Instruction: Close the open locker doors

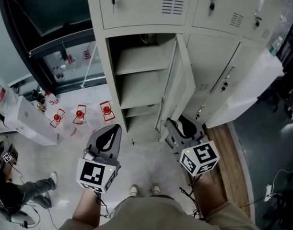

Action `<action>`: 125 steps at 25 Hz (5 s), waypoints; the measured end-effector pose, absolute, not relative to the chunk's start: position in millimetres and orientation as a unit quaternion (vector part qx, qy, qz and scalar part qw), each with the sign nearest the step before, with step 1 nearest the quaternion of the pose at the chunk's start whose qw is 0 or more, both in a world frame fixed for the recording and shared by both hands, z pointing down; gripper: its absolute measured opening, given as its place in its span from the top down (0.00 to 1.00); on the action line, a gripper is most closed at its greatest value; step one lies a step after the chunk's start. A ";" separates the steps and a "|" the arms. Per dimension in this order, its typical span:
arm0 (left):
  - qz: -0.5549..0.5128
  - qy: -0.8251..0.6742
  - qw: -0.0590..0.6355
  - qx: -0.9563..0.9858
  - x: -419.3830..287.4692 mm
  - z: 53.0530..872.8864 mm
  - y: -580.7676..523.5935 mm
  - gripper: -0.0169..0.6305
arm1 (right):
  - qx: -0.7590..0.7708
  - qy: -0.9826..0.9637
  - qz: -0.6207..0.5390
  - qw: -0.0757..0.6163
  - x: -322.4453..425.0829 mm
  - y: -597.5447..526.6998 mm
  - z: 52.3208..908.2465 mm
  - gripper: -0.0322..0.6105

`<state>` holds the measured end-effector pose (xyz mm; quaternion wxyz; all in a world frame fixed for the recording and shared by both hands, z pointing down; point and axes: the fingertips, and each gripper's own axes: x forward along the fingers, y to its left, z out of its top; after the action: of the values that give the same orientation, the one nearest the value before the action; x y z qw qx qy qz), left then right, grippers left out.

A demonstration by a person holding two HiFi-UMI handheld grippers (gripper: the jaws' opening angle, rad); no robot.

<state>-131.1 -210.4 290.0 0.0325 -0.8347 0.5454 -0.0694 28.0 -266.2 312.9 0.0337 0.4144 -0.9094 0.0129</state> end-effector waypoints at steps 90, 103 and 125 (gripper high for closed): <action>-0.029 0.560 0.027 -0.827 -139.6 274.1 -145.1 0.96 | 0.357 -0.934 0.005 -0.024 27.5 -178.5 271.3 0.94; -0.033 0.550 0.034 -0.834 -127.0 276.0 -154.3 0.96 | 0.363 -0.931 0.010 -0.029 40.3 -183.7 275.0 0.94; -0.057 0.475 0.011 -0.878 -43.2 357.1 -274.5 0.96 | 0.456 -0.885 0.071 0.066 146.3 -299.8 410.5 0.54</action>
<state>-43.2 -274.5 357.1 0.0111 -0.8781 0.4750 -0.0573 146.3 -299.8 410.5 0.0663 0.4559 -0.8847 0.0713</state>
